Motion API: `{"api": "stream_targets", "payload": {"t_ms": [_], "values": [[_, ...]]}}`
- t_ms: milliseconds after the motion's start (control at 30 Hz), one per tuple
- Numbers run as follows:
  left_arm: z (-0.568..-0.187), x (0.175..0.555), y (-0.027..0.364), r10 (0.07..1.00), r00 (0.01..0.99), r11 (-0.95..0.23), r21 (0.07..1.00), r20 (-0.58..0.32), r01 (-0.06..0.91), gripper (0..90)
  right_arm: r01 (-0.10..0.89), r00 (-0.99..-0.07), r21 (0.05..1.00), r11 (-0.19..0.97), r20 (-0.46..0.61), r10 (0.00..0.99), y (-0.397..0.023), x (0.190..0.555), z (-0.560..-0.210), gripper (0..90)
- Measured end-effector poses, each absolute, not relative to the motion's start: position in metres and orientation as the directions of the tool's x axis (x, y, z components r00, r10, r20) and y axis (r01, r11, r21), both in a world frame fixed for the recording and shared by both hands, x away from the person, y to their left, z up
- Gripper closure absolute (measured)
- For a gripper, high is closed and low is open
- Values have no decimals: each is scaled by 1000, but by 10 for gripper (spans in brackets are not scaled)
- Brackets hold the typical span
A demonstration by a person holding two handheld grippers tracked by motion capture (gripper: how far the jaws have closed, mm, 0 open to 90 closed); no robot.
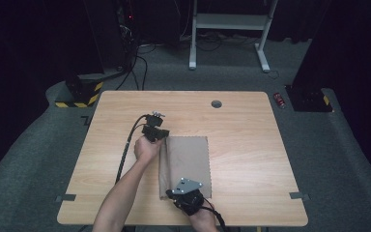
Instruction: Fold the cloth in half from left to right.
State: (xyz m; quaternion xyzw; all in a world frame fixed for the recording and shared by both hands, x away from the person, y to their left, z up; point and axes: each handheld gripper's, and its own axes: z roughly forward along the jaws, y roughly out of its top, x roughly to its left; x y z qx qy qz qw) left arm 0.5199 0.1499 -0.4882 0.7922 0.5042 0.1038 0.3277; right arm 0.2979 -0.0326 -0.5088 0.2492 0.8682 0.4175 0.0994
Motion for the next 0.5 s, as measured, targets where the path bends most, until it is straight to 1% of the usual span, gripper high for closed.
{"api": "stream_targets", "payload": {"t_ms": [300,500], "values": [[-489,522,134,853,498,-301,630,-158,716,900,364,-834,778,512,27,552,-52,294,-510,900],[-486,524,115,836,532,-339,639,-132,691,900,376,-821,780,501,30,570,-63,292,-512,900]]}}
